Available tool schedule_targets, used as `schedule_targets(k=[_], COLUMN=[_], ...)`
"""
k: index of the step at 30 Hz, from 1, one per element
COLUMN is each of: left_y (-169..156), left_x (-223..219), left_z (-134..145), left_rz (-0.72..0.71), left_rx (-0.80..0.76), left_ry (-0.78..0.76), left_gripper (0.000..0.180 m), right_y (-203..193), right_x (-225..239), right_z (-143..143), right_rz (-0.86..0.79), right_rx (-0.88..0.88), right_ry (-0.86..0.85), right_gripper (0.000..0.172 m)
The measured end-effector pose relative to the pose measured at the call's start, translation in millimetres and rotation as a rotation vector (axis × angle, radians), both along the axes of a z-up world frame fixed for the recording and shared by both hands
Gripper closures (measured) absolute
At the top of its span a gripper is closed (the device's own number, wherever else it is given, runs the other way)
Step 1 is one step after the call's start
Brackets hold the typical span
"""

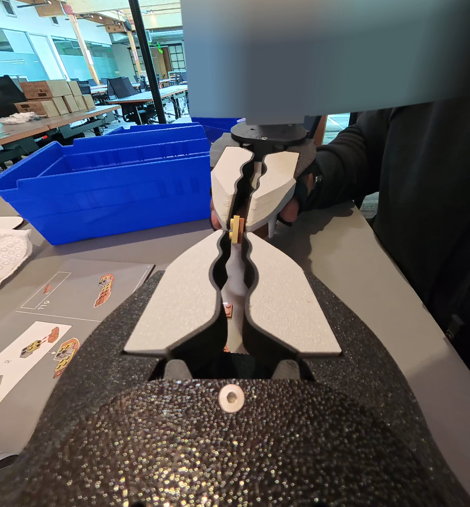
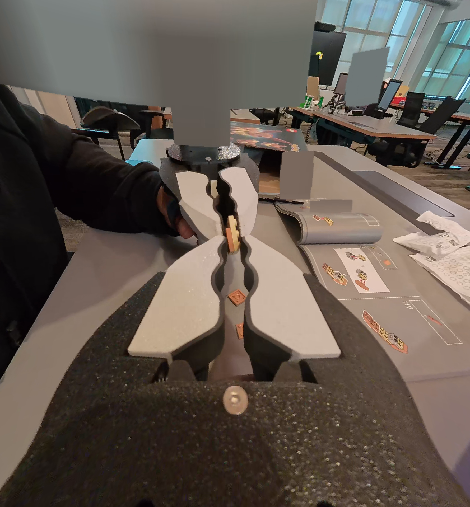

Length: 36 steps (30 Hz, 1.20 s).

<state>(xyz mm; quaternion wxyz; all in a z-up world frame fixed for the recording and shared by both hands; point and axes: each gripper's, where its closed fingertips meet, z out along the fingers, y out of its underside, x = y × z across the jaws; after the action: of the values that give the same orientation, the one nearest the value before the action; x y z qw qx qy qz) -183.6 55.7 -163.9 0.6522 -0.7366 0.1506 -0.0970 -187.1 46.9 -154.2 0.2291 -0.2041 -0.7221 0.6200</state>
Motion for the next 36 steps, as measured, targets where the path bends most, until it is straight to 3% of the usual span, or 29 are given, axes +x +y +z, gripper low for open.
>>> schedule_targets(k=[9,25,27,30,36], left_y=[2.3,-2.3,0.4,-2.0,-12.1], left_x=[-2.5,6.0,3.1,-2.7,-27.5], left_z=[11.4,13.4,8.7,-5.4,-48.2], left_rz=[0.015,-0.016,-0.005,-0.010,0.056], left_rx=[0.088,0.087,0.054,-0.039,-0.341], left_ry=[-0.103,0.000,-0.018,0.023,0.126], left_gripper=[0.164,0.172,0.171,0.147,0.147], right_y=[4.3,-3.4,0.0,5.8,13.7], right_x=[-0.3,4.9,1.7,-4.6,-14.2], right_z=[16.0,15.4,10.9,2.0,-23.9], right_rz=[0.011,0.003,-0.026,-0.089,-0.141], right_rx=[-0.201,-0.101,-0.042,0.094,0.299], right_ry=[-0.017,0.083,0.103,0.143,0.127], right_gripper=[0.164,0.164,0.164,0.164,0.164])
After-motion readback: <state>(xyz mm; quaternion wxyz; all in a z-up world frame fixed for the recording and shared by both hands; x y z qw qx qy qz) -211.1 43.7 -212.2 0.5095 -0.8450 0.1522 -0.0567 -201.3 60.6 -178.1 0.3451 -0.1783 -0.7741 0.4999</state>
